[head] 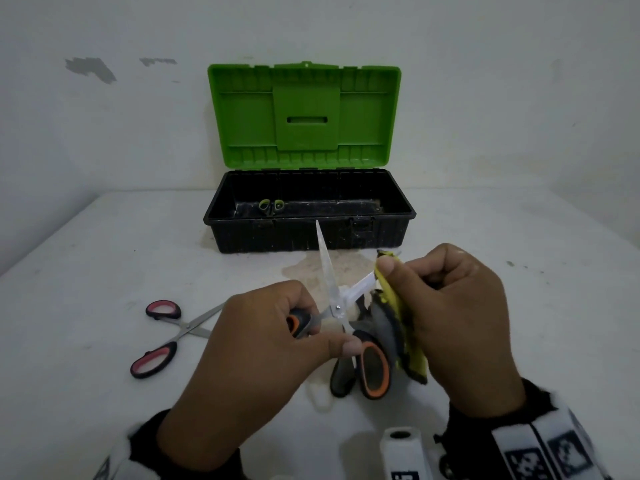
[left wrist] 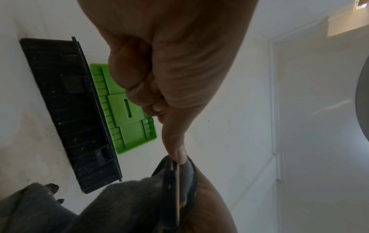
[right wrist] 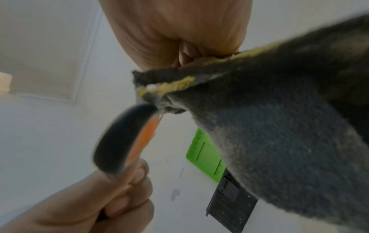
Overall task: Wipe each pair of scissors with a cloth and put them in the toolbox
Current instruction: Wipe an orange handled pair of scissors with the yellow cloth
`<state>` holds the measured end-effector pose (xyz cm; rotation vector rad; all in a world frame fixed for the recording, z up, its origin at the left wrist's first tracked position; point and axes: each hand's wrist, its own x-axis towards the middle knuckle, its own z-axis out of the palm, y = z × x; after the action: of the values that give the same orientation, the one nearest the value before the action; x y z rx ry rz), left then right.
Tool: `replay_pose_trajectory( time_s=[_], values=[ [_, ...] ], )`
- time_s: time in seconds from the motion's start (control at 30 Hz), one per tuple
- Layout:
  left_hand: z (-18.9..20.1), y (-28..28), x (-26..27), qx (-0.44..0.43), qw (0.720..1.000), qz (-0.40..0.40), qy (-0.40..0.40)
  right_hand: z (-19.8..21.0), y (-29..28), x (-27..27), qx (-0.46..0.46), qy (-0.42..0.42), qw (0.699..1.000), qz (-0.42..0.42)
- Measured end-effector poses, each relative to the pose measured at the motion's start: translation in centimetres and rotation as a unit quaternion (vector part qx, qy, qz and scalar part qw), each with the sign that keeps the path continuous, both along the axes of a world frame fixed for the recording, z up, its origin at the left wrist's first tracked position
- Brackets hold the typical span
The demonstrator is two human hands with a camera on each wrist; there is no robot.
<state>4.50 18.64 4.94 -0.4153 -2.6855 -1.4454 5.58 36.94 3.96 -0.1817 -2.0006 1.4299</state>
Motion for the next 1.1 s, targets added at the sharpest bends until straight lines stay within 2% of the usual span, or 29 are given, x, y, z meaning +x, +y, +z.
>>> replay_pose_trajectory(
  time_s=[0.17, 0.33, 0.47, 0.63, 0.8, 0.97, 1.1],
  values=[
    [0.0, -0.3, -0.3, 0.0, 1.0, -0.003, 0.007, -0.2, -0.8, 0.6, 0.008, -0.016, 0.999, 0.031],
    [-0.3, 0.0, -0.3, 0.003, 1.0, -0.012, 0.01, -0.2, 0.4, -0.1, -0.007, 0.011, 1.0, -0.015],
    [-0.2, -0.1, -0.8, 0.004, 1.0, -0.014, 0.024, -0.4, -0.6, 0.0, 0.008, -0.01, 1.0, 0.025],
    [-0.5, 0.5, -1.7, 0.001, 0.998, -0.015, 0.056, -0.3, 0.6, -1.8, -0.005, 0.009, 1.0, -0.025],
    [-0.7, 0.1, -2.4, -0.001, 0.997, -0.012, 0.073, -0.4, -0.7, -1.8, 0.019, -0.005, 1.0, 0.023],
    [-0.8, 0.2, -2.5, 0.02, 0.997, -0.022, 0.071, 0.0, 0.4, -2.6, -0.013, 0.027, 0.999, -0.032],
    [-0.7, -0.5, -2.3, 0.024, 0.996, -0.022, 0.078, -0.3, -0.6, -1.9, -0.003, 0.02, 1.0, 0.011]
  ],
)
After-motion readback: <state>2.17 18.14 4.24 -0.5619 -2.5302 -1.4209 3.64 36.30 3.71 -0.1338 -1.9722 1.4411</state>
